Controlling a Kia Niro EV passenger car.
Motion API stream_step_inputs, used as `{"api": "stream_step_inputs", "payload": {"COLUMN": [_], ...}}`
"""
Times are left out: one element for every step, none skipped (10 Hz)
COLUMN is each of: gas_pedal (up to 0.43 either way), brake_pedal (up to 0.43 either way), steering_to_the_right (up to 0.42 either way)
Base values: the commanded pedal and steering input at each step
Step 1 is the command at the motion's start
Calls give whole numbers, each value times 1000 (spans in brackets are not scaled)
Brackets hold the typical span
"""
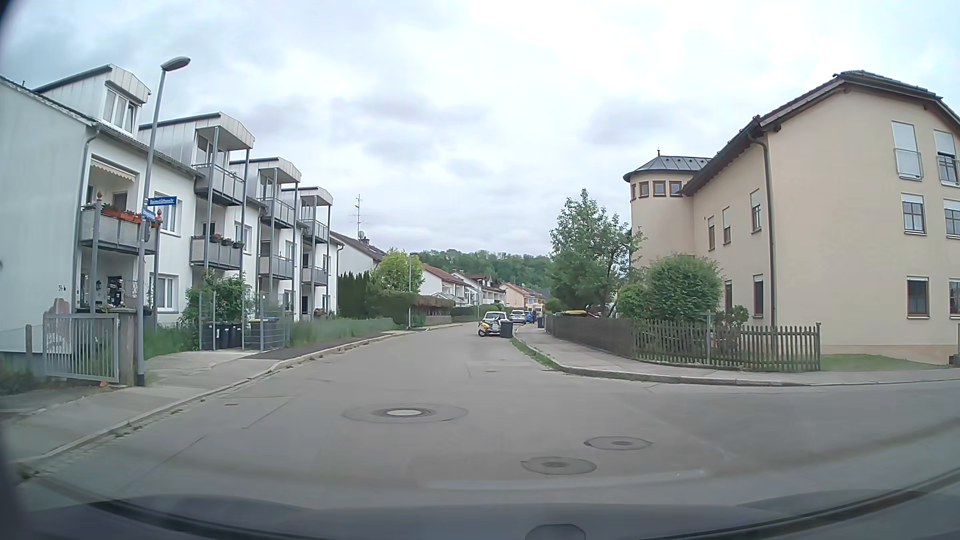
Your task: Follow the waypoints while adhering to traffic rules and regulations
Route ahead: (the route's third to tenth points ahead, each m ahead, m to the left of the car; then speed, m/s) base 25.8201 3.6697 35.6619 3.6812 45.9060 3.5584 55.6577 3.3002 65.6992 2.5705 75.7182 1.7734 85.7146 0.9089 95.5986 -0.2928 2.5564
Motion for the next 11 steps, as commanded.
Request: {"api": "stream_step_inputs", "payload": {"gas_pedal": [59,79,79,79,79,79,79,79,79,79,79], "brake_pedal": [0,0,0,0,0,0,0,0,0,0,0], "steering_to_the_right": [96,83,69,56,34,8,-17,-33,-50,-58,-63]}}
